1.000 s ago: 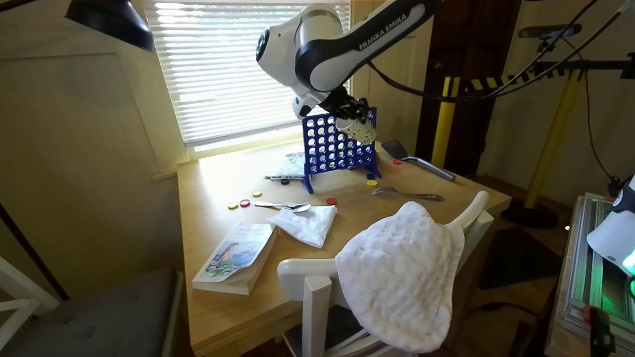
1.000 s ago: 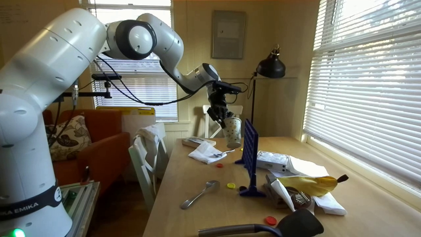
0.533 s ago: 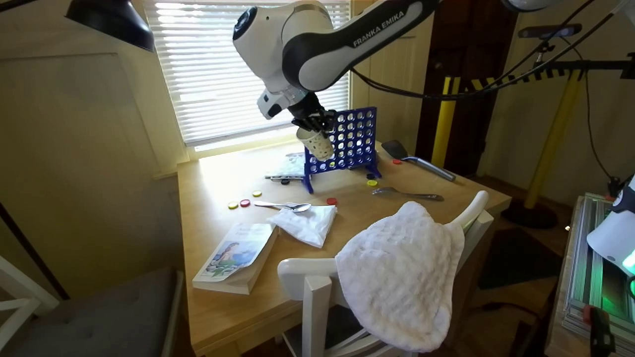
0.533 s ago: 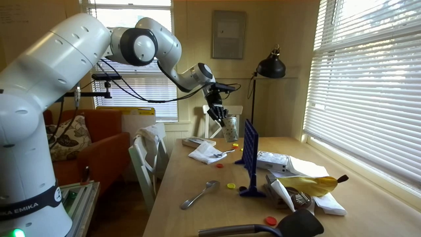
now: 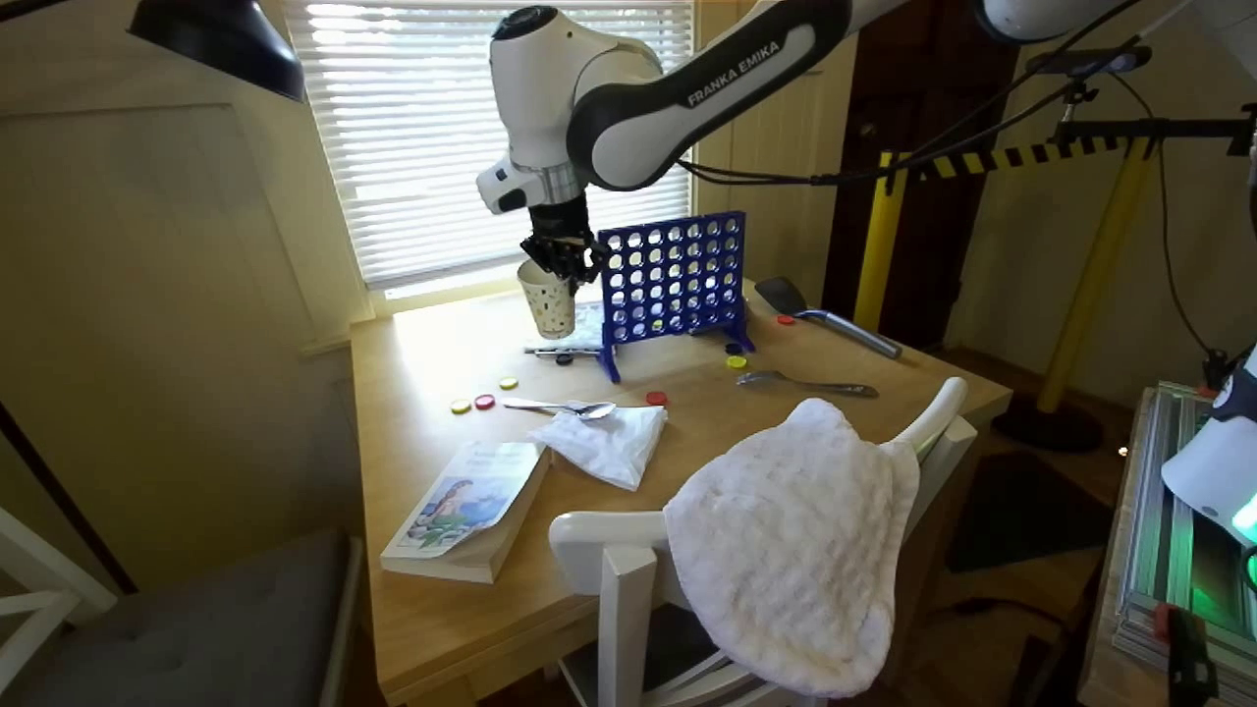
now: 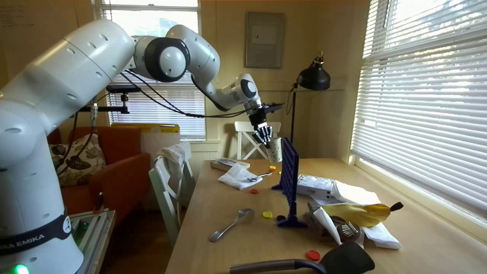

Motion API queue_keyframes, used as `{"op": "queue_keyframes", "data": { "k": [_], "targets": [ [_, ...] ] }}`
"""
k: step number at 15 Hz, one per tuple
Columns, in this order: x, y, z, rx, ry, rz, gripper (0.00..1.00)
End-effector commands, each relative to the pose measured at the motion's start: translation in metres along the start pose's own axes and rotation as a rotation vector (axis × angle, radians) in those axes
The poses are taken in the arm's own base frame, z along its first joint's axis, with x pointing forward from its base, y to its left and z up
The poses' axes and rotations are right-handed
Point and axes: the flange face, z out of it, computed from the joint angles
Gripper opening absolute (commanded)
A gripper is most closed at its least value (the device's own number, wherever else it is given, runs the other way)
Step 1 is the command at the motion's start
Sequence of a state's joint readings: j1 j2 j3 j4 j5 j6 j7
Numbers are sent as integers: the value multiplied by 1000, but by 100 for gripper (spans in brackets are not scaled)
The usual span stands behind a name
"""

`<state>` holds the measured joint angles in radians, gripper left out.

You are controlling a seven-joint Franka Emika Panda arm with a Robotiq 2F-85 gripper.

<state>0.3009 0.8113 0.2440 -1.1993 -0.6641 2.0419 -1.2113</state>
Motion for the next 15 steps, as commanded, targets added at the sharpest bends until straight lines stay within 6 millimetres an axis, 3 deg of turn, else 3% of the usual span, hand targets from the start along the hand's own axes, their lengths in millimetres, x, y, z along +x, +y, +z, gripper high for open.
{"op": "queue_keyframes", "data": {
  "k": [1,5,8,15],
  "targets": [
    [-20,4,28,61,176,31,1],
    [-30,-1,45,147,216,65,1],
    [-27,0,45,151,185,44,1],
    [-17,2,63,178,124,-186,1]
  ]
}}
